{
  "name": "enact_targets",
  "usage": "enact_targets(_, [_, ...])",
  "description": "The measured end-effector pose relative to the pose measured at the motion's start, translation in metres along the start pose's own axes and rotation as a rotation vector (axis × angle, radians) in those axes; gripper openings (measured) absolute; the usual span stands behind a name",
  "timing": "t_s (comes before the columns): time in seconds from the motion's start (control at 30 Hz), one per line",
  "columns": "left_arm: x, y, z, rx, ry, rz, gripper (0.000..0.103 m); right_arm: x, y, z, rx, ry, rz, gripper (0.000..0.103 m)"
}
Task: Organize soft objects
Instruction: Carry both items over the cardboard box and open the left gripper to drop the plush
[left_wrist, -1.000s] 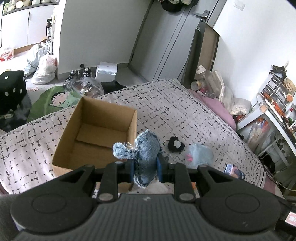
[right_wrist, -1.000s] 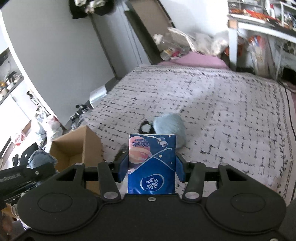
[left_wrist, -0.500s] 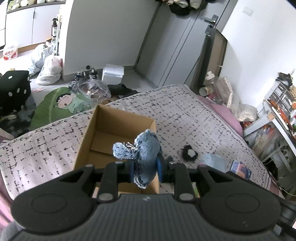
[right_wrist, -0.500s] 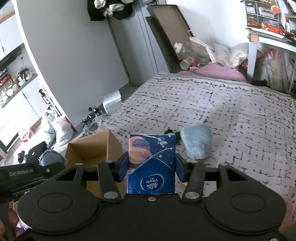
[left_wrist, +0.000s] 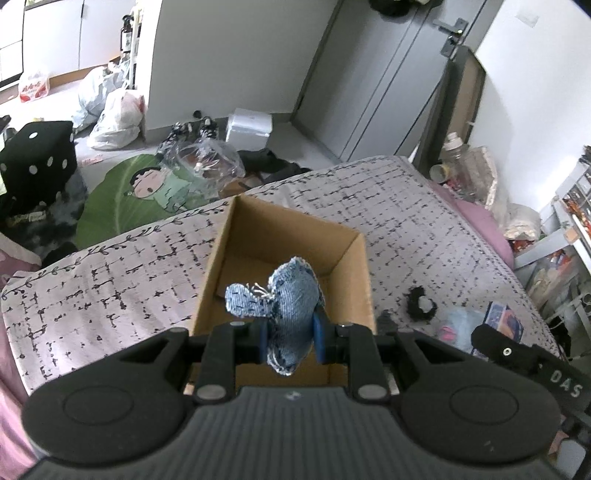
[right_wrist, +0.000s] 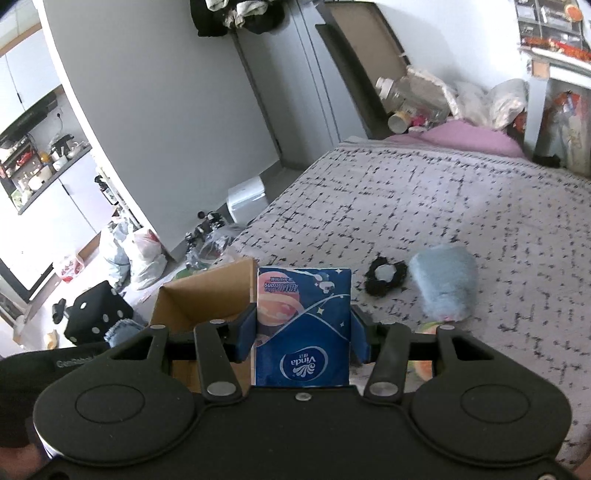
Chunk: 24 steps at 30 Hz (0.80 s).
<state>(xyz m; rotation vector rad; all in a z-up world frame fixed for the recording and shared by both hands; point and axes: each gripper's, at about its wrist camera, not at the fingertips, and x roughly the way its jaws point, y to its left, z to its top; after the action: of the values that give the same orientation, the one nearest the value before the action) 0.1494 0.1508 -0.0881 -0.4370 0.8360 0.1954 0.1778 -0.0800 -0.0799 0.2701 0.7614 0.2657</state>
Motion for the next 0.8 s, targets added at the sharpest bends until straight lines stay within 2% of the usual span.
enact_targets(0.47, [0.040, 0.024, 0.009, -0.017, 0.053, 0.087, 0.023, 0.033, 0.026, 0.001, -0.007, 0.052, 0.074, 0.050])
enact_targets(0.63, [0.047, 0.028, 0.010, -0.022, 0.075, 0.098, 0.026, 0.041, 0.035, 0.001, -0.013, 0.068, 0.089, 0.050])
enact_targets(0.8, [0.049, 0.029, 0.010, -0.025, 0.110, 0.082, 0.039, 0.050, 0.044, -0.002, -0.019, 0.102, 0.092, 0.050])
